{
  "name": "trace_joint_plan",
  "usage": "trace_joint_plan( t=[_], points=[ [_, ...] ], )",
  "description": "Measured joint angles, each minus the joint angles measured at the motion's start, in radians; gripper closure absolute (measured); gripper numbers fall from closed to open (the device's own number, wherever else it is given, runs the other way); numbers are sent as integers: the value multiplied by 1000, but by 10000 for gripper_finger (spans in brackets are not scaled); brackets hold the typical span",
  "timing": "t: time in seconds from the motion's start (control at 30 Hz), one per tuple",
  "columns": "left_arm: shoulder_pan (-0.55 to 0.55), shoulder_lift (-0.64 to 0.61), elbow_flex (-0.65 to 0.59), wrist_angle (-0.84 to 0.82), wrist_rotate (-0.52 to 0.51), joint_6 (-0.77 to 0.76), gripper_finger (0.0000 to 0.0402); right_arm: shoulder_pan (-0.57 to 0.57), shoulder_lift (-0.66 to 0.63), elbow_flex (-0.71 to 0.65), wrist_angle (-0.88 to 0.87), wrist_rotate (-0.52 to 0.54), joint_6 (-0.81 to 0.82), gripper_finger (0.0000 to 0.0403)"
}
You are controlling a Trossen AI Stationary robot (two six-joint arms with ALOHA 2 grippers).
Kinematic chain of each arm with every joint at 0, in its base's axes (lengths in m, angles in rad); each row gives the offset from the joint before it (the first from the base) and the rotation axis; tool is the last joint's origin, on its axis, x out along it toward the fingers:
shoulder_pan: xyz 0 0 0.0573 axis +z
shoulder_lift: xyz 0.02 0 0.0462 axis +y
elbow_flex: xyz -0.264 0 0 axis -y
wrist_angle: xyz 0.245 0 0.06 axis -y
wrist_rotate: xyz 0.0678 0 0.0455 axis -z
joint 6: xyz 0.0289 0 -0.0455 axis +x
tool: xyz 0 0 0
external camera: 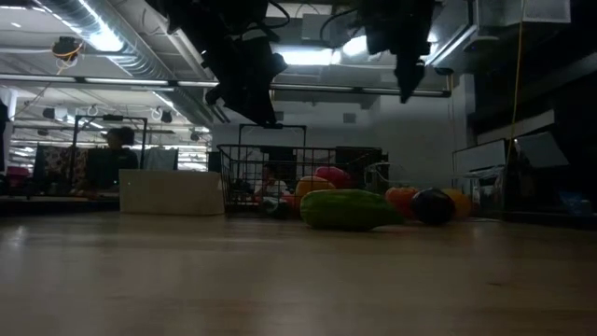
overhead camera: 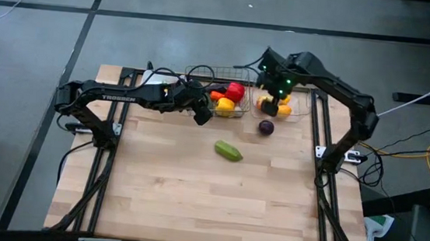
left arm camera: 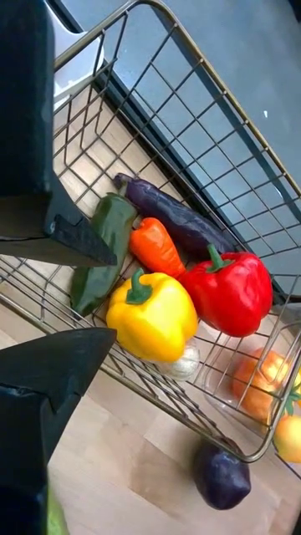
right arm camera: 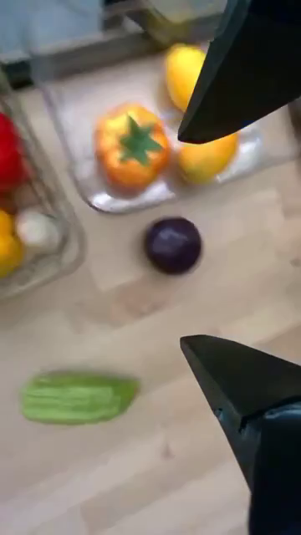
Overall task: Sort produce into baskets
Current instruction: Put the plum into the wire basket
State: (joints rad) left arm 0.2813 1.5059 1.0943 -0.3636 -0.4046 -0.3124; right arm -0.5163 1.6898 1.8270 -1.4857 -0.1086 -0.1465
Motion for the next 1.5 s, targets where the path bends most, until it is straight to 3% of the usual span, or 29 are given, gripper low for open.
trace_joint_plan(
  t=[0.23,0.43,1.07,1.5],
  points=[
    [0,0,0,0,0,3,276,0,-93,-185,12,-16,176,13],
    [0,0,0,0,0,4,276,0,-135,-370,150,-17,301,13],
    [0,0,0,0,0,5,276,0,-139,-719,516,-30,481,13],
    [0,0,0,0,0,5,276,73,-139,-851,728,164,545,13]
  ],
)
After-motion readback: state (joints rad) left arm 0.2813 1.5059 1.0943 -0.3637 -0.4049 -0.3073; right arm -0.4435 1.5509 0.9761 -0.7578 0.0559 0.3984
